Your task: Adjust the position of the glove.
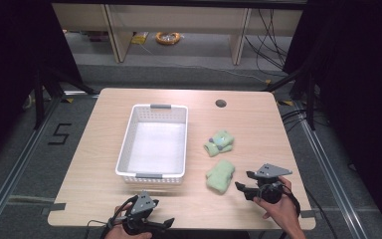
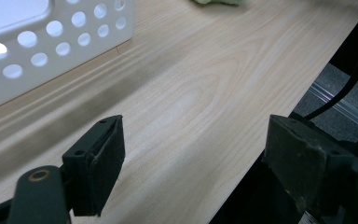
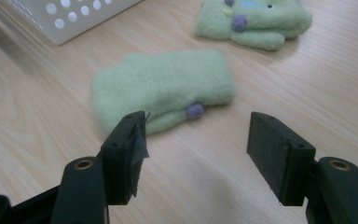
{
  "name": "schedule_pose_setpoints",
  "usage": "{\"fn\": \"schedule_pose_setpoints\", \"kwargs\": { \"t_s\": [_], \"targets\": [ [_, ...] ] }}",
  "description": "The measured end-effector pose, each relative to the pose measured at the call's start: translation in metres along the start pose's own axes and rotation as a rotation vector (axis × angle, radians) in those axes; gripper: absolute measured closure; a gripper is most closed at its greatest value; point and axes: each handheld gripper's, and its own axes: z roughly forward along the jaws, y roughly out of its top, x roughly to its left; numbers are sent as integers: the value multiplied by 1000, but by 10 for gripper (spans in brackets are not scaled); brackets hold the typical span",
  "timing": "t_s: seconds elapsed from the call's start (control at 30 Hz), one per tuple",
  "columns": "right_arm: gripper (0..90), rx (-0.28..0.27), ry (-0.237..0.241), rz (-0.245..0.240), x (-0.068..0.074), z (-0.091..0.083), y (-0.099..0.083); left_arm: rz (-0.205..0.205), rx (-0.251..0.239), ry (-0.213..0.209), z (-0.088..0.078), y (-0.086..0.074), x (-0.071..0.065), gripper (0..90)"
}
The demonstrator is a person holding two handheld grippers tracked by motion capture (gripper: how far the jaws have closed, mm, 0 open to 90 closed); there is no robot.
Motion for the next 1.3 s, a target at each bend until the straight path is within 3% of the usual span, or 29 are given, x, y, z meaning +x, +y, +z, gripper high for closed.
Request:
{"fn": "schedule_pose_setpoints", "kwargs": {
  "t_s": [0.13,0.17,0.47,0.57,0.8,0.87,0.9,1.0,1.07,1.13,1.17,1.2,1.23,1.3],
  "targets": [
    [427,9,23,18,3,0,4,-1,-3,2,0,0,0,198],
    [460,-12,31,-37,1,3,8,-1,-5,6,1,0,0,198],
    [552,17,72,-96,4,19,31,-2,-7,5,1,0,0,198],
    [569,31,83,-114,3,32,42,17,19,4,-1,1,2,198],
    [607,112,106,-104,4,55,49,20,15,4,-1,0,2,197],
    [612,126,112,-110,3,57,49,0,-4,4,0,0,0,198],
    [611,160,114,-110,1,63,48,0,-6,6,1,0,0,198],
    [614,178,124,-102,-1,67,47,7,0,6,1,0,0,197],
    [653,230,131,-89,-4,72,46,1,-5,4,1,0,0,197],
    [665,219,122,-74,-4,74,44,0,-5,2,0,0,0,197],
    [720,206,130,-48,-4,74,42,0,-5,2,1,0,0,198],
    [720,206,130,-48,-4,74,42,0,-3,1,1,0,0,198],
    [786,210,114,-54,-5,73,41,33,22,13,-1,0,2,197],
    [832,197,112,-48,-4,72,40,29,25,4,-1,1,2,198]
  ]
}}
